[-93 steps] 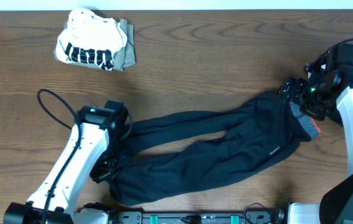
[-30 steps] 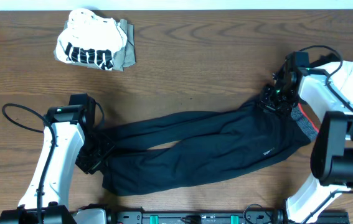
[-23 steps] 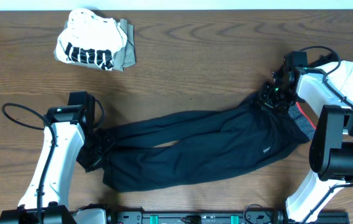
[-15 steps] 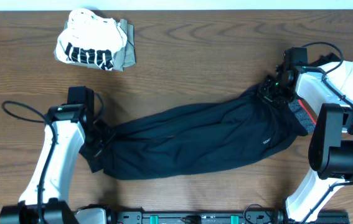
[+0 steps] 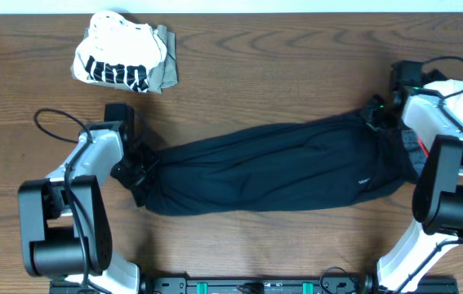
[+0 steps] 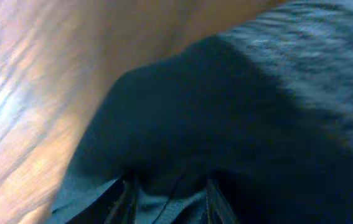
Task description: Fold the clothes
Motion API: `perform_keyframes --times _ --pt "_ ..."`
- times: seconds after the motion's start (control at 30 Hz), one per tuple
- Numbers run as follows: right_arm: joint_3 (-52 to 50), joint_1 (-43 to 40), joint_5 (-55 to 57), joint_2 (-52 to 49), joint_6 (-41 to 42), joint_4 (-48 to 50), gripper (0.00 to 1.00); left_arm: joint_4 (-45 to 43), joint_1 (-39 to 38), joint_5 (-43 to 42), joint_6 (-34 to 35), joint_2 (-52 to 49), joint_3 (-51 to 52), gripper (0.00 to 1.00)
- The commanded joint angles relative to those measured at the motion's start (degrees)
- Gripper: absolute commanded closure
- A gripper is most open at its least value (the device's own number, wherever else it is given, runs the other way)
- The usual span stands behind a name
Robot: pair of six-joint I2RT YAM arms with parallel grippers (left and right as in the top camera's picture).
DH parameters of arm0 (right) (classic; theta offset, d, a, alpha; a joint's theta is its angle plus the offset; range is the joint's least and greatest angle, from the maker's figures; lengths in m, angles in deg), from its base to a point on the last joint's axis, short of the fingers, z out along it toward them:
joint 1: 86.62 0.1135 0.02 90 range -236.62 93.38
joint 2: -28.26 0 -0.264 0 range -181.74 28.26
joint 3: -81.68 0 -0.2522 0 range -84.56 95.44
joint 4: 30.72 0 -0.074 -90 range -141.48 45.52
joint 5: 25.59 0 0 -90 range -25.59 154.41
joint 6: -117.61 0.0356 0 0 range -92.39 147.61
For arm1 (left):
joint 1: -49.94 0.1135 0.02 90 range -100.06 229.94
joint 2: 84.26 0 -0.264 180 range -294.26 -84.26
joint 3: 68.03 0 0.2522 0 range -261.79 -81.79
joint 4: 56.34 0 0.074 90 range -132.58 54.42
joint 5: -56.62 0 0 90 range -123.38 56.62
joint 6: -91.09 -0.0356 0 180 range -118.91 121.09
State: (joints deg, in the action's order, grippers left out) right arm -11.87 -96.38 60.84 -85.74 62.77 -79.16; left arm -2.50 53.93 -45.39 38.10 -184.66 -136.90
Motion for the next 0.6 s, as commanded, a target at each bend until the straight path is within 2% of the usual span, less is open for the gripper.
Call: perform_keyframes --times 0.0,0.43,0.57 --pt "-2.7 -3.6 7.8 -5.0 1.0 -2.0 0.64 -0.5 0.2 0.7 -2.1 -2.9 -4.6 0.91" --pt "-2.7 -3.9 7.5 -4.9 3.0 -6.6 0.64 -4.2 0.2 0.6 -2.6 -4.1 -19.1 0.9" --pt "-2.7 -3.6 7.0 -4.1 3.0 -7.5 0.64 -4.3 0.2 0.6 -4.1 -4.1 -21.3 0.86"
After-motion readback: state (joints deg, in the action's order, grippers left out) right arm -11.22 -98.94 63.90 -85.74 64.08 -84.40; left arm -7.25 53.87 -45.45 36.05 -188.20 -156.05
